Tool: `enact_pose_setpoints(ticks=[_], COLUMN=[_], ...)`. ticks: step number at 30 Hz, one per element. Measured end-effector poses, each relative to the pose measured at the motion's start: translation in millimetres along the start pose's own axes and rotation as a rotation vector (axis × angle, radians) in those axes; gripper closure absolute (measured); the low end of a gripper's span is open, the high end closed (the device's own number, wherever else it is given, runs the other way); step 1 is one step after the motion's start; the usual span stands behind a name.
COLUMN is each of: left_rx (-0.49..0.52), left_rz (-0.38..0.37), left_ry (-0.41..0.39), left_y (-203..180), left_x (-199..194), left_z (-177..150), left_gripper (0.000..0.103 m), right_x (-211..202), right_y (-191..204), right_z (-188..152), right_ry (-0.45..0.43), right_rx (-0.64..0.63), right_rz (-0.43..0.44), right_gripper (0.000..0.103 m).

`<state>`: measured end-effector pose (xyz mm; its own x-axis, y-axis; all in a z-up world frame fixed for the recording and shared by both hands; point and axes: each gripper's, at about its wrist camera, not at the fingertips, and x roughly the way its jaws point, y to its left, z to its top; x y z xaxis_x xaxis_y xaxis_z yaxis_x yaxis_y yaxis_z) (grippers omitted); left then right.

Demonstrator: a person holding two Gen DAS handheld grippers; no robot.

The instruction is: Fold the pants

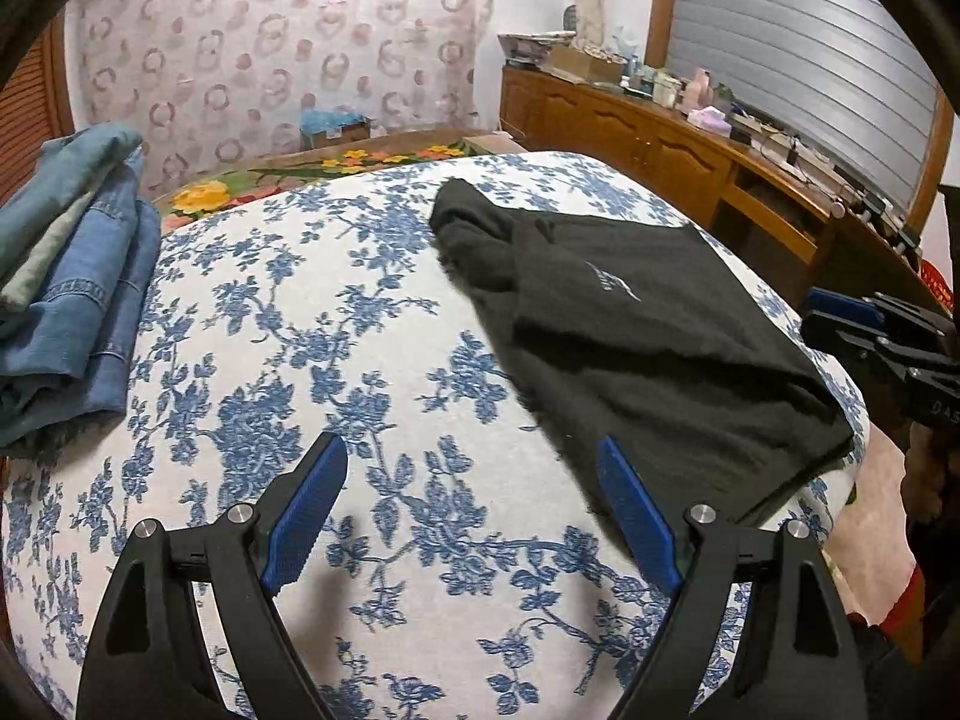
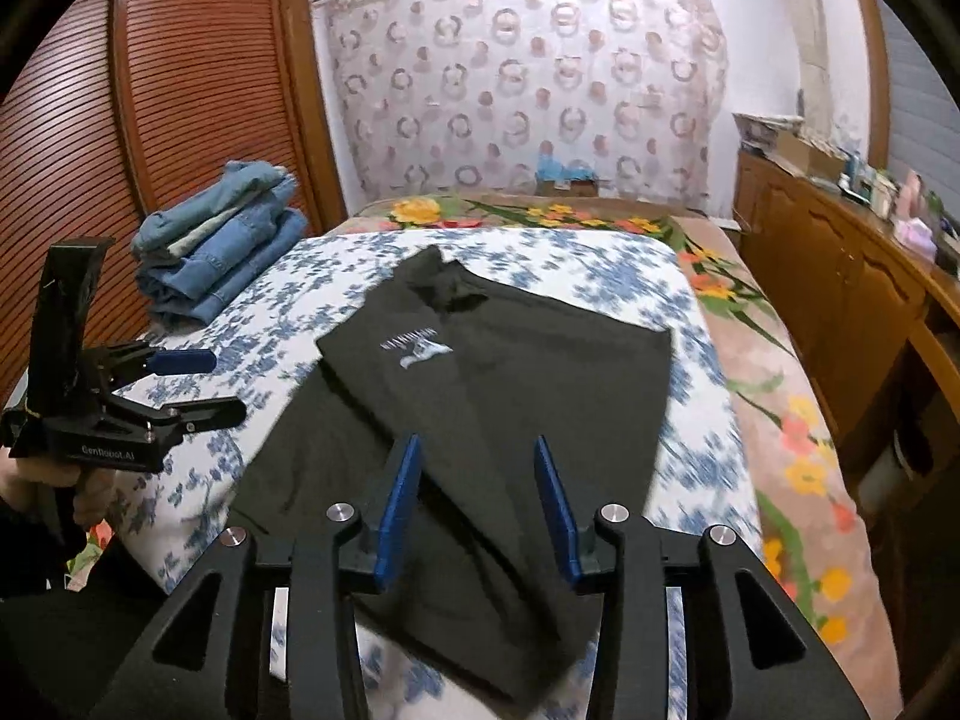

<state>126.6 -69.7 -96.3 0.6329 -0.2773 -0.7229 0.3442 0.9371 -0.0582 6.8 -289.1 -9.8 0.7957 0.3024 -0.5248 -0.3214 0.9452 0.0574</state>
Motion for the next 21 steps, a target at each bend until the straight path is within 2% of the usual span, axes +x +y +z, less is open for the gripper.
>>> enact_pose_setpoints(ticks=[12, 21], left_rx=[-0.05, -0.07], left_rz=[0.048, 0.052], left_ry=[-0.027, -0.037], left_y=[26, 34], left_x=[-3, -7], left_z=[0, -1], left_gripper=[0.017, 0.017], right_x=[71, 120], right_y=[32, 54], right_z=[36, 51], right_ry=[0.084, 0.155], right_rx=[-0.109, -0.17], right_rz=[0.086, 0.135], right_gripper=[0.062, 0.062])
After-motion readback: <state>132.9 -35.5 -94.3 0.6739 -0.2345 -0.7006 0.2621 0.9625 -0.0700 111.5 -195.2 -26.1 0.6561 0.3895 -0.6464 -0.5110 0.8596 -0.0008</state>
